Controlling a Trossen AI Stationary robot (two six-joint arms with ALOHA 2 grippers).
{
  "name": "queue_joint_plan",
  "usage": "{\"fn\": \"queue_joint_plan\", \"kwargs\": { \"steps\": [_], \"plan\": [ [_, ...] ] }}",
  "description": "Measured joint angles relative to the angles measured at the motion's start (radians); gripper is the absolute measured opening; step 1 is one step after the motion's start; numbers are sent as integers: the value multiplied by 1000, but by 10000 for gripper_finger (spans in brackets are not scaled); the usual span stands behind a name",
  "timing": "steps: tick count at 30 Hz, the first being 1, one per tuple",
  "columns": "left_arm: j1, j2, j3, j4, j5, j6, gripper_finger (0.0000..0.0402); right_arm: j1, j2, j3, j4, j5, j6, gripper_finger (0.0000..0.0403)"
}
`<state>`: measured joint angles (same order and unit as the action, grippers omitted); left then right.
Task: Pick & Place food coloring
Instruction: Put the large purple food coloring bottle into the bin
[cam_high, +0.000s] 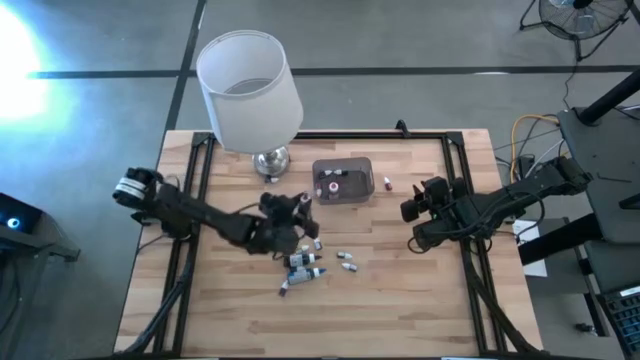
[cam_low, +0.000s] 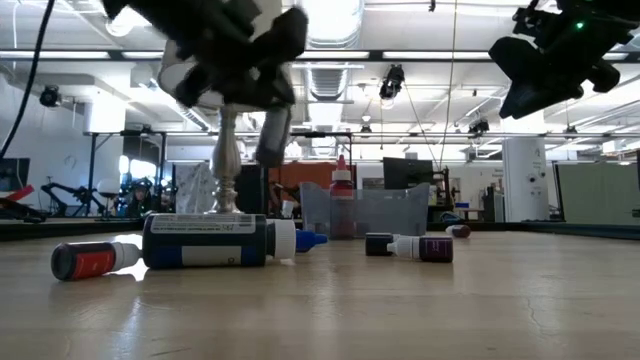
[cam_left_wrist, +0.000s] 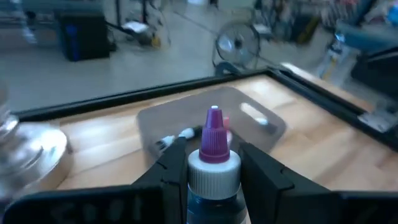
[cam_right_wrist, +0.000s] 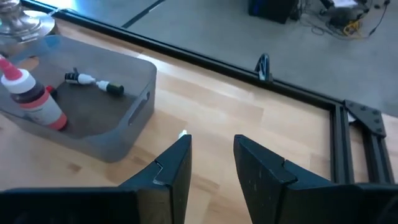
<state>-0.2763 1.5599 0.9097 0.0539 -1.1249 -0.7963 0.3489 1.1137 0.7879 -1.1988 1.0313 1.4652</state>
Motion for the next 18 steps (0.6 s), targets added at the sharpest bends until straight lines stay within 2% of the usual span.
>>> {"fn": "queue_joint_plan", "kwargs": {
  "steps": [2, 7, 14, 18],
  "plan": [
    [-19, 17, -62, 79, -65, -34, 75, 0, 0, 0, 0, 1, -21, 114],
    [-26, 58, -184, 139, -207, -47, 83, 0, 0, 0, 2, 8, -59, 114],
    [-10, 182, -281, 280, -242, -104, 85, -7, 0, 0, 16, 19, -55, 114],
    [-7, 238, -281, 297, -299, -172, 86, -10, 1, -1, 28, 19, -55, 114]
  ]
}}
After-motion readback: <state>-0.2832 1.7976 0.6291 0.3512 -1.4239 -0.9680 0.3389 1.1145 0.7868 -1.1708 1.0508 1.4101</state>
